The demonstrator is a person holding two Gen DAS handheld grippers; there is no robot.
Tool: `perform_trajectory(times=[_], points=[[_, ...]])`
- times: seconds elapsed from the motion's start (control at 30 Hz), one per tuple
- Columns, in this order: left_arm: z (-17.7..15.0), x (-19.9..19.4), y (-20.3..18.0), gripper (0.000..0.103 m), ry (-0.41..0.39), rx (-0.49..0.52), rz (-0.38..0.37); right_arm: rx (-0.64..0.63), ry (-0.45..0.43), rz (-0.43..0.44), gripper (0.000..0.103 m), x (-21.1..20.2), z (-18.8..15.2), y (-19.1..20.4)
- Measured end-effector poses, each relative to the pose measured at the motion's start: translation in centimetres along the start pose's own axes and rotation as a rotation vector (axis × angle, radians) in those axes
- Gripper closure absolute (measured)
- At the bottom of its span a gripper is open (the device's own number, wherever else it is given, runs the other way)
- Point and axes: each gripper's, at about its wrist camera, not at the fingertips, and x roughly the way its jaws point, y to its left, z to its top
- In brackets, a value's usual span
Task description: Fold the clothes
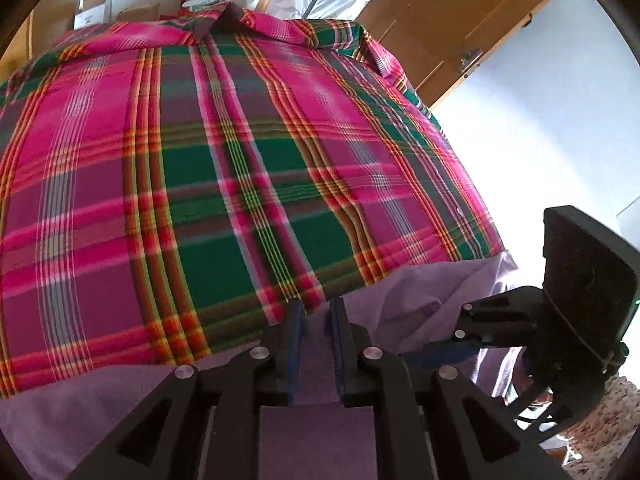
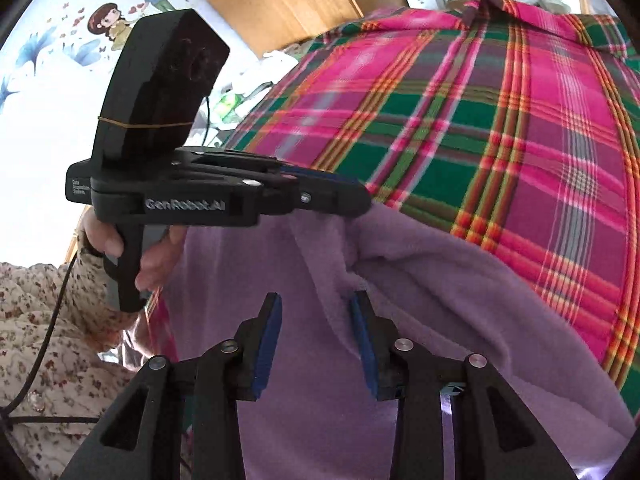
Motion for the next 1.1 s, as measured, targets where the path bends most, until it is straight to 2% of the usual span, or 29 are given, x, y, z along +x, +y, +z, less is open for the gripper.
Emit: perform_trajectory(times=[0.17, 0.27, 0.4, 0.5, 0.7, 1.0, 1.1], points=[[-0.8, -0.5, 0.9, 0.089, -0.010, -0.044, -0.023, 0.032, -0.024, -0.020, 0.065, -1.2, 0.2, -0.6], [-1.1, -0.7, 1.1, 0.089, -0.007, -0.051, -0.027, 0.075, -0.034, 0.023, 0.065, -1.3, 0.7, -1.7], [-1.4, -0.8, 1.1, 0.088, -0.005, -0.058, -0.035, 0.163, -0.005, 0.089, 0.065, 0.4, 1.2, -3.3], [-1.7, -1.1, 1.2, 0.088, -0.002, -0.056, -0.039, 0.182, -0.006, 0.110, 0.064, 1.3, 1.6, -3.3], [-1.7, -1.5, 1.5, 0.088, -0.003, -0.066, -0.054, 0.179, 0.007, 0.145, 0.064, 2.6, 2.3, -2.6], [-1.3, -1.8, 2.0, 0.087, -0.024, -0.081, -0.048, 0.136, 0.079, 0.201, 0.064, 2.8, 2.1, -1.2], [-1.3, -1.9, 2.4, 0.087, -0.027, -0.099, -0.047, 0.139, 0.096, 0.196, 0.064, 3.5, 2.3, -1.1]])
